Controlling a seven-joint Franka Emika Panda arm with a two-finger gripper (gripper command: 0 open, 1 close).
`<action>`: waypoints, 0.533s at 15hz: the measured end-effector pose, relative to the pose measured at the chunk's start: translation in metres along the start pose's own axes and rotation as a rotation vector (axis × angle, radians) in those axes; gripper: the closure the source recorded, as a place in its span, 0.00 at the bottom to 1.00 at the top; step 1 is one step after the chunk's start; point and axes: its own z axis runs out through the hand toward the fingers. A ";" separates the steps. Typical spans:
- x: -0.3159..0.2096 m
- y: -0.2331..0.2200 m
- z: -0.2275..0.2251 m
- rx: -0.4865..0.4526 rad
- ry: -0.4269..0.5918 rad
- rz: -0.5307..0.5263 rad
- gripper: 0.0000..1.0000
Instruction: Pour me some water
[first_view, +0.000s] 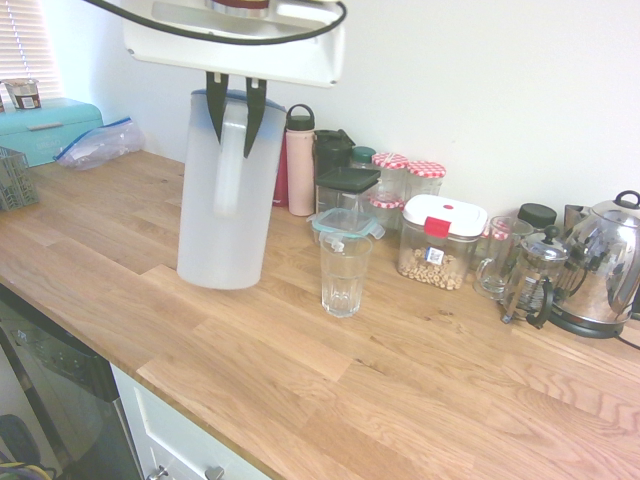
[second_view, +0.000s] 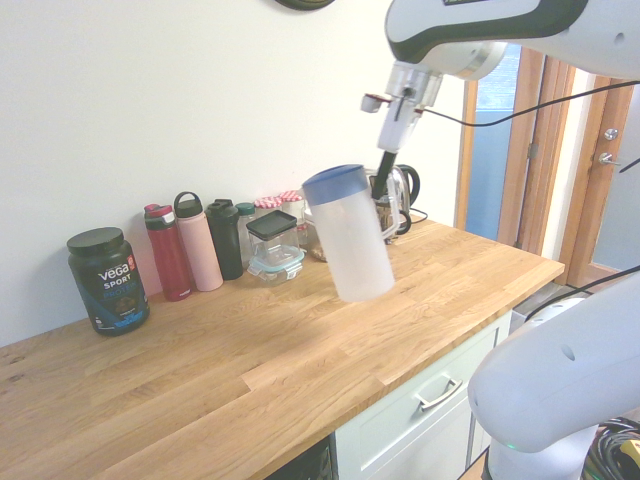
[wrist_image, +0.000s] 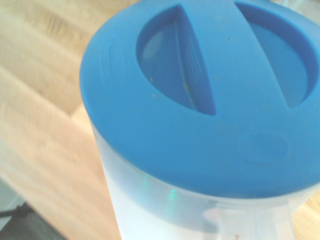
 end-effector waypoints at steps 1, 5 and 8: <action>-0.004 0.021 -0.003 0.003 0.006 -0.004 1.00; -0.007 0.088 0.002 -0.042 -0.020 -0.066 1.00; 0.016 0.112 0.021 -0.123 -0.053 -0.127 1.00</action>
